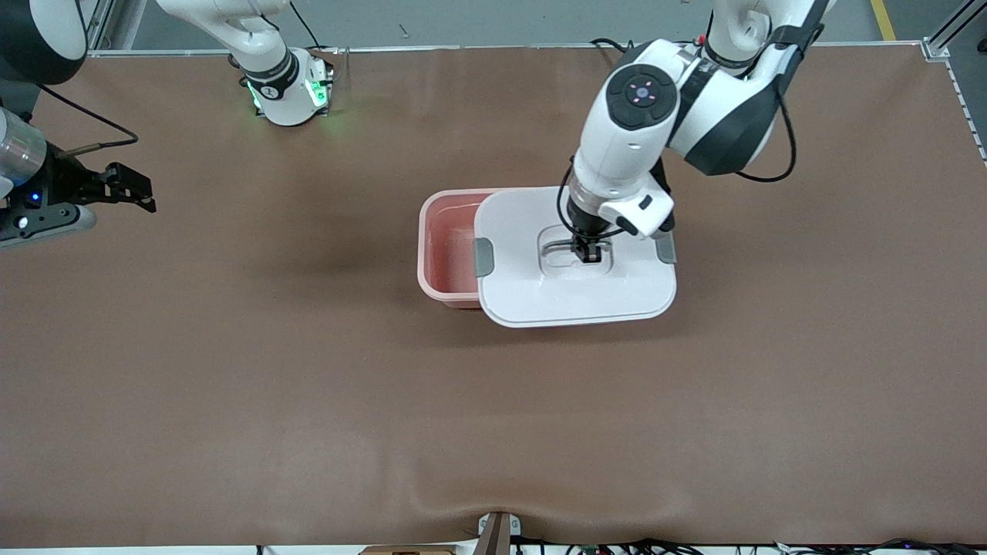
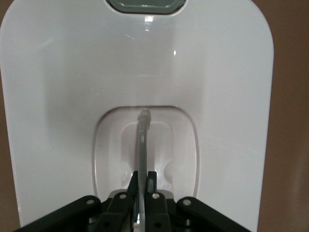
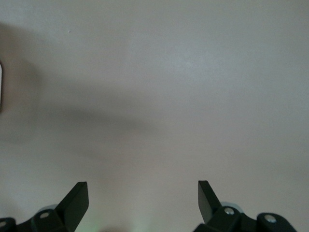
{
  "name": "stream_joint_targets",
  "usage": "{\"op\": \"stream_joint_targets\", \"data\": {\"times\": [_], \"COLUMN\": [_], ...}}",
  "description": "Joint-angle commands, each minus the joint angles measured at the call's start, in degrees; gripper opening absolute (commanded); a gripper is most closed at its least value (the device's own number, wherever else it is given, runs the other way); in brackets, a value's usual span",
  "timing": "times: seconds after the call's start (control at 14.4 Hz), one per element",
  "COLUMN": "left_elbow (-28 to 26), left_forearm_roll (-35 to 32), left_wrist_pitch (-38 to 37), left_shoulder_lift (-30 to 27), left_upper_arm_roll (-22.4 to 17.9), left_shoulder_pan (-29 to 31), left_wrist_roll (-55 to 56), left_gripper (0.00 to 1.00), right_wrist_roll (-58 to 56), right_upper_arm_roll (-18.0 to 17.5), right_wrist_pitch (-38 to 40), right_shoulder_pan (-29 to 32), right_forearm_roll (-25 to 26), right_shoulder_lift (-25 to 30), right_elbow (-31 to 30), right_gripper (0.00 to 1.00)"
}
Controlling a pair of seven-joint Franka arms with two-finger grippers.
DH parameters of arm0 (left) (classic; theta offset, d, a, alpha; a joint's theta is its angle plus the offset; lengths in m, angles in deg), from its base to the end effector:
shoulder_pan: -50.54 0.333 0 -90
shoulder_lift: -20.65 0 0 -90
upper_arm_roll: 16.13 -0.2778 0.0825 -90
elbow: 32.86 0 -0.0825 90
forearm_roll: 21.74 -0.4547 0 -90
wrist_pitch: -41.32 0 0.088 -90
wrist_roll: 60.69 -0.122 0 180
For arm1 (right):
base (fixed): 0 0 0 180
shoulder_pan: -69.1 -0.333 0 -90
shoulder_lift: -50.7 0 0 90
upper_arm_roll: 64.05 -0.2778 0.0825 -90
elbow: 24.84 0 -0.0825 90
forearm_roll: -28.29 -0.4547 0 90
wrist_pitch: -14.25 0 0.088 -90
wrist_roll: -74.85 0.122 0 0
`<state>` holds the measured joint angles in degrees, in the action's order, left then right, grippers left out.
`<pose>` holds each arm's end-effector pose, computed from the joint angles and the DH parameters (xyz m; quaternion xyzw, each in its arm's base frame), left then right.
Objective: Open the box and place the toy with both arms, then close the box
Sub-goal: 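Lower the lid onto the pink base with the left gripper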
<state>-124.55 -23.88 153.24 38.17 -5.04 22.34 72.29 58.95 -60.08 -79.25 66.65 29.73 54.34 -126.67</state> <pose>0.5590 -0.4414 0.3873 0.6847 0.7283 -0.0095 0.0273 0.6040 -0.0196 0.5035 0.9911 0.1265 -0.0421 0.0040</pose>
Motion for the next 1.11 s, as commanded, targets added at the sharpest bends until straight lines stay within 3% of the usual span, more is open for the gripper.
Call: {"op": "stream_joint_targets", "data": {"times": [0.0, 0.49, 0.63, 0.76, 1.04], "left_elbow": [1.6, 1.95, 1.86, 1.77, 0.55], "left_forearm_roll": [-3.04, -5.86, -5.86, -5.95, -5.95], "left_wrist_pitch": [1.1, 4.87, 5.67, 6.29, 6.9], "left_shoulder_lift": [2.16, 4.71, 5.06, 5.68, 6.21], "left_upper_arm_roll": [-0.02, -0.02, -0.02, -0.02, -0.02], "left_shoulder_pan": [-2.2, -6.61, -7.74, -8.54, -9.42], "left_wrist_roll": [3.67, 9.05, 9.05, 9.05, 9.05], "left_gripper": [0.0, 0.0, 0.0, 0.0, 0.0], "right_wrist_roll": [2.01, 12.36, 18.16, 18.71, 14.95], "right_upper_arm_roll": [-0.63, -0.63, -0.63, -0.63, -0.63], "right_wrist_pitch": [-0.02, 0.6, 0.51, 1.04, 3.22], "right_shoulder_pan": [0.95, 2.27, 3.49, 4.99, 5.08], "right_forearm_roll": [-1.18, -1.53, -4.59, -6.8, -5.4], "right_shoulder_lift": [2.69, 0.49, -0.29, -1.7, -1.62], "right_elbow": [-1.28, 5.5, 7.25, 9.18, 9.81], "right_gripper": [1.0, 1.0, 1.0, 1.0, 1.0]}}
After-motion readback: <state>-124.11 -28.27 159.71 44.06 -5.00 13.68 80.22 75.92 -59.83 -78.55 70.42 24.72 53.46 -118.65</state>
